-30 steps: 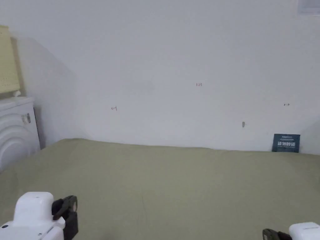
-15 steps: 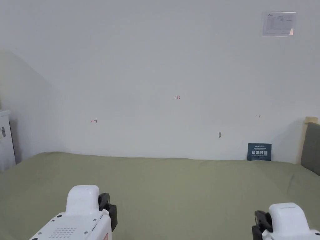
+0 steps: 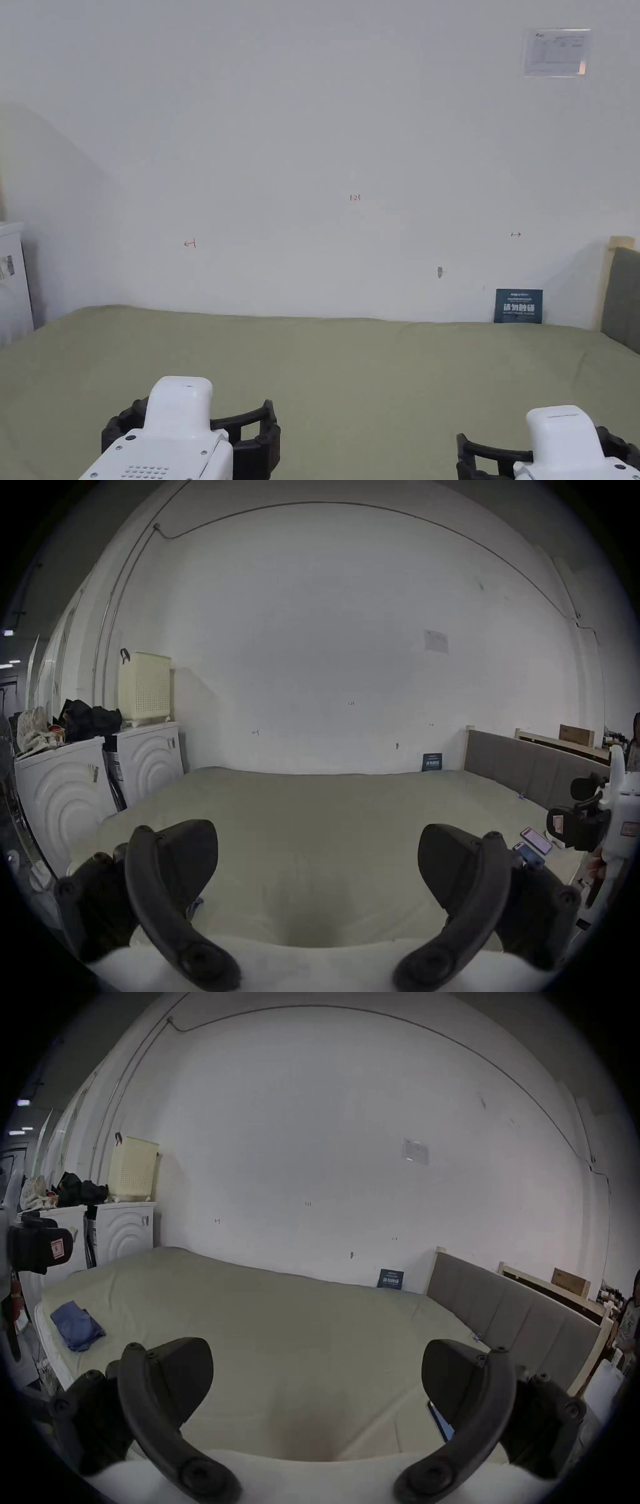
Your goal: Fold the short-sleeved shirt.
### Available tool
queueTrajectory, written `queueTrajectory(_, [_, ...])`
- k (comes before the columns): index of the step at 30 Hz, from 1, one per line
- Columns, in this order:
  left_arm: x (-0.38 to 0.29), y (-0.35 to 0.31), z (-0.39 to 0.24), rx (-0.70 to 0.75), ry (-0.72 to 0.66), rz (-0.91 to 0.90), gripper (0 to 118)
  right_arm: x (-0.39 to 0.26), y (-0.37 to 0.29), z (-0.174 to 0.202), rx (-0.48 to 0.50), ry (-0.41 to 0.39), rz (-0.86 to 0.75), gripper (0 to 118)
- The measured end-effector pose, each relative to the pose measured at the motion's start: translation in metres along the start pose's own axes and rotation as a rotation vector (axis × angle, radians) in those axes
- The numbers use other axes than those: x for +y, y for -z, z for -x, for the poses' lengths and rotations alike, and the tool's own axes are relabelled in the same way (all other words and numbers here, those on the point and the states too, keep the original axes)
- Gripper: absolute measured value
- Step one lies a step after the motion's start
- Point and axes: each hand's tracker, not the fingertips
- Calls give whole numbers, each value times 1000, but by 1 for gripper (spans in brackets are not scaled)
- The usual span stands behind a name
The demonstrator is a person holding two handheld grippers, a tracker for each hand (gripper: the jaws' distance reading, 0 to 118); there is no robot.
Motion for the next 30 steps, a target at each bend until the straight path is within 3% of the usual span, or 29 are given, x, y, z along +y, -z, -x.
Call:
queueTrajectory(6, [-1,-3,-1,22,1,-1,118,4,-4,-1,-63,27,-31,117])
queueTrajectory(13, [4,-9,-4,16,-17,-39,118,5,-6,-11,-86,140,-63,118])
queueTrajectory(19, [7,-10,-6,45,-19,-45,118,9,-16,-18,62,282,-159,118])
queueTrajectory(30, [5,-12,-2,24,-58,-76,118,12,-15,-10,16,228,-168,118])
